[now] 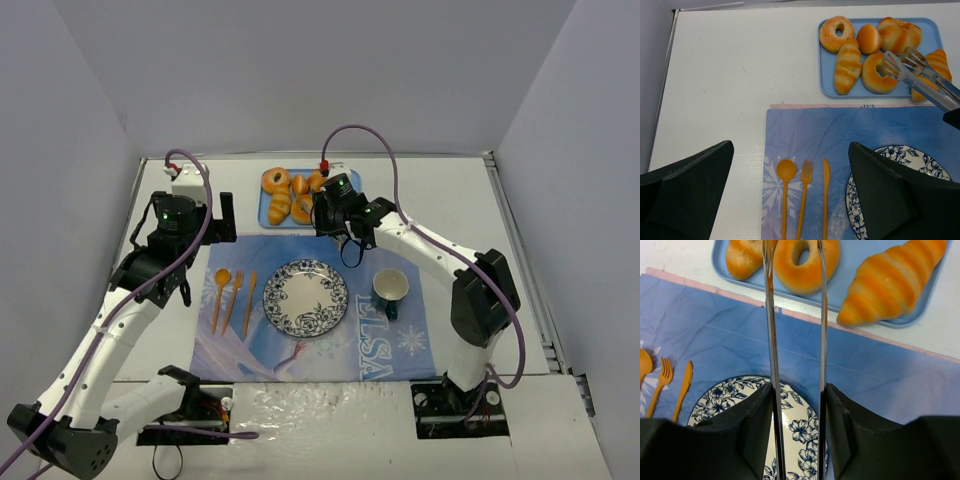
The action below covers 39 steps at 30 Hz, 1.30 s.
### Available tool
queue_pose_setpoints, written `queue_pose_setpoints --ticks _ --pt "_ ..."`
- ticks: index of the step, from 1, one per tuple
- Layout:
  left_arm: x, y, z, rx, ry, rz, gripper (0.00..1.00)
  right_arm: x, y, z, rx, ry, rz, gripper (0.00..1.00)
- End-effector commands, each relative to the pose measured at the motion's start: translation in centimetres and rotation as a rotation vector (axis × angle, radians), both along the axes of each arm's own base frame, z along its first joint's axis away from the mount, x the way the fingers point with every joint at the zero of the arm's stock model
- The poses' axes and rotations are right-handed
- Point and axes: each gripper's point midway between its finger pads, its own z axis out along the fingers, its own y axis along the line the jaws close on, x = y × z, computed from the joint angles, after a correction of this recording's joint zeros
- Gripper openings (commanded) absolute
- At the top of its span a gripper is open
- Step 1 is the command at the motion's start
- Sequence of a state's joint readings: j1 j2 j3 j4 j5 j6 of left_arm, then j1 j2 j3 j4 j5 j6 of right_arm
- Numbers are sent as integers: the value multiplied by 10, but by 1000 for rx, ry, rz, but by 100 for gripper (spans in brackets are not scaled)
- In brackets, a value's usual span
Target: Place the bread
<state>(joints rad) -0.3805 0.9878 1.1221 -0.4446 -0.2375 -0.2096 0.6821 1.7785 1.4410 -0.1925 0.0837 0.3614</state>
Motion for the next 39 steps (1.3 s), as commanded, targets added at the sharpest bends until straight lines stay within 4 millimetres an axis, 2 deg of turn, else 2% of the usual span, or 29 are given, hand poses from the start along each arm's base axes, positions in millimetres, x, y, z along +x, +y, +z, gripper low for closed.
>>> queue_pose_setpoints --ticks 1,9,23,39 --pt "6 -2 32 -19 -96 2 97 14 2 27 35 -84 -46 40" --pt "6 -2 33 -20 -97 1 97 14 -1 14 3 -73 -67 40" --pt "5 -2 32 -18 -97 -1 97 29 -5 -18 -43 -35 -104 40" --pt "5 -3 32 -16 -96 -2 97 40 -12 -13 -5 -27 -117 40"
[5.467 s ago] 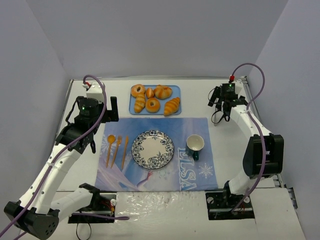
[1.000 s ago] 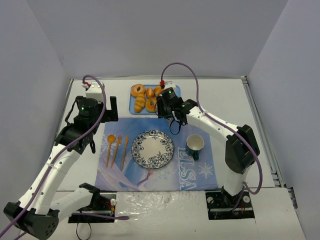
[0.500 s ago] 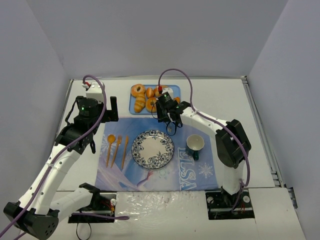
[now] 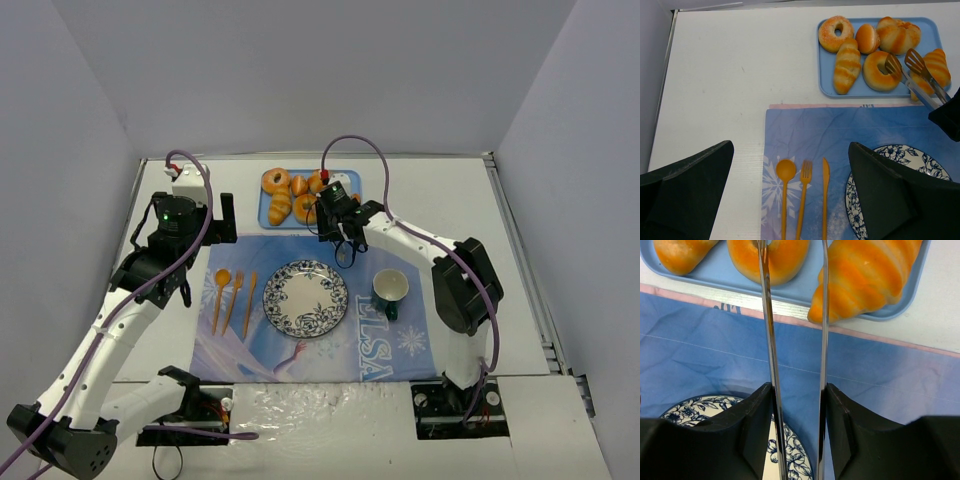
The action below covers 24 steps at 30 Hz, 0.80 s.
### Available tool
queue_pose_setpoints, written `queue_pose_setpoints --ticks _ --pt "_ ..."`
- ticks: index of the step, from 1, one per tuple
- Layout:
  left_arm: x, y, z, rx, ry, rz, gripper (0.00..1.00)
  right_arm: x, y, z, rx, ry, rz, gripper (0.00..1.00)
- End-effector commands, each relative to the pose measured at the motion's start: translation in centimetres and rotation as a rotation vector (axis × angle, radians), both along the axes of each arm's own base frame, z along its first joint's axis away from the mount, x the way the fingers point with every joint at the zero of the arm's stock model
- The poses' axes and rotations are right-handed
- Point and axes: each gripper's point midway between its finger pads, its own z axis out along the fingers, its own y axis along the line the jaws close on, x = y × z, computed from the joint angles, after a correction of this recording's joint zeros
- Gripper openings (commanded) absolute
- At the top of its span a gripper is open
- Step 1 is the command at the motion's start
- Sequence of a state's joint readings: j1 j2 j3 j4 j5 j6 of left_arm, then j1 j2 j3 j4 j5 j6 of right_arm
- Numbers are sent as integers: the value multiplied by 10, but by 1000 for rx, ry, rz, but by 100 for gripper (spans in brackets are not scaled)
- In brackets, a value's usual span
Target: Place the bread
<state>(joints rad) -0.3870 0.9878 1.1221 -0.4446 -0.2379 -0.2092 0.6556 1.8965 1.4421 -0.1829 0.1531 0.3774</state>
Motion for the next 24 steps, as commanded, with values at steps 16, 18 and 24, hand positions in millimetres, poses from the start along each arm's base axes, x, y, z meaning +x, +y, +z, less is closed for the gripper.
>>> queue_pose_setpoints --ticks 16,18,24 --pt "5 -1 32 -15 -97 6 97 24 21 44 141 -68 20 40" --pt "5 -1 33 -16 -99 4 97 25 20 44 140 -70 19 40" --pt "5 -1 33 -14 -99 4 97 30 15 42 133 -63 5 40"
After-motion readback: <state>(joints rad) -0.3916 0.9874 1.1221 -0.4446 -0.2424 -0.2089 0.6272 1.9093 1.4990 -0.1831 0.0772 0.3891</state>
